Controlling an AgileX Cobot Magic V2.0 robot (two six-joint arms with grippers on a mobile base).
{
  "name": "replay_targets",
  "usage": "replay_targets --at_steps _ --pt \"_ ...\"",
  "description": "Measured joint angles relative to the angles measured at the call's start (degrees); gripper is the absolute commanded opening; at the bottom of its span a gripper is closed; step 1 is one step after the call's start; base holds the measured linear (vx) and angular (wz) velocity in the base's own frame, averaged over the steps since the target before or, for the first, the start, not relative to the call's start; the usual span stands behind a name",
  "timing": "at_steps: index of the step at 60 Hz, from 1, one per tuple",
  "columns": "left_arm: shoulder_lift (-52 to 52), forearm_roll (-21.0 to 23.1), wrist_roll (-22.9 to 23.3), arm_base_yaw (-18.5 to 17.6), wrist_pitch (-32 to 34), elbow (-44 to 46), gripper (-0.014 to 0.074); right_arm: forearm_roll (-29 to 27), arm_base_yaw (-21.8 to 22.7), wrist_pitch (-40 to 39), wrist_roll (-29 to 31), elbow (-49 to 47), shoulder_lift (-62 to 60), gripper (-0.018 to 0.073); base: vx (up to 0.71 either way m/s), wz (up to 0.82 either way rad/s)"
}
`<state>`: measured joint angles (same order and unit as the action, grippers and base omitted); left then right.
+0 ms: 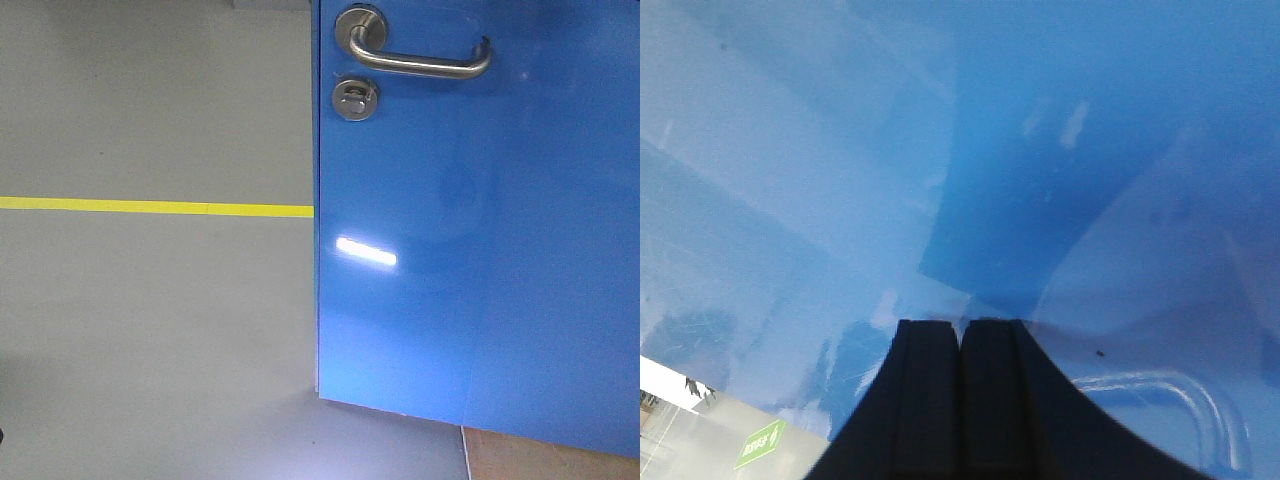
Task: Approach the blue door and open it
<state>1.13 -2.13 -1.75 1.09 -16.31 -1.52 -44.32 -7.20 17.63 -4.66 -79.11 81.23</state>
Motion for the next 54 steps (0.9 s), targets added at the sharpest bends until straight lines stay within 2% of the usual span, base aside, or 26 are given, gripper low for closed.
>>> replay_targets --at_steps 21,27,33,44,50,54 --pt "0.00 0.00 0.00 0.00 0.00 0.00 0.0070 -0.18 0.19 -0.18 0.00 0.06 0.00 0.0002 0.00 0.00" --pt "0.00 0.00 0.00 0.00 0.00 0.00 0.0070 -0.79 0.19 -2.30 0.06 1.91 -0.92 0.0002 0.00 0.00" --pt "0.00 0.00 0.00 0.00 0.00 0.00 0.0070 -0.92 0.60 -6.85 0.10 8.56 -3.52 0.0002 0.00 0.00" --pt "0.00 0.00 0.00 0.00 0.00 0.00 0.0070 -1.41 1.63 -13.86 0.10 29.03 -13.44 0.0002 0.00 0.00" --pt "0.00 0.00 0.00 0.00 0.00 0.00 0.0070 3.08 1.58 -18.11 0.47 39.99 -22.07 0.0002 0.00 0.00" --pt "0.00 0.00 0.00 0.00 0.00 0.00 0.0070 8.27 1.63 -22.29 1.12 46.63 -27.77 0.0002 0.00 0.00"
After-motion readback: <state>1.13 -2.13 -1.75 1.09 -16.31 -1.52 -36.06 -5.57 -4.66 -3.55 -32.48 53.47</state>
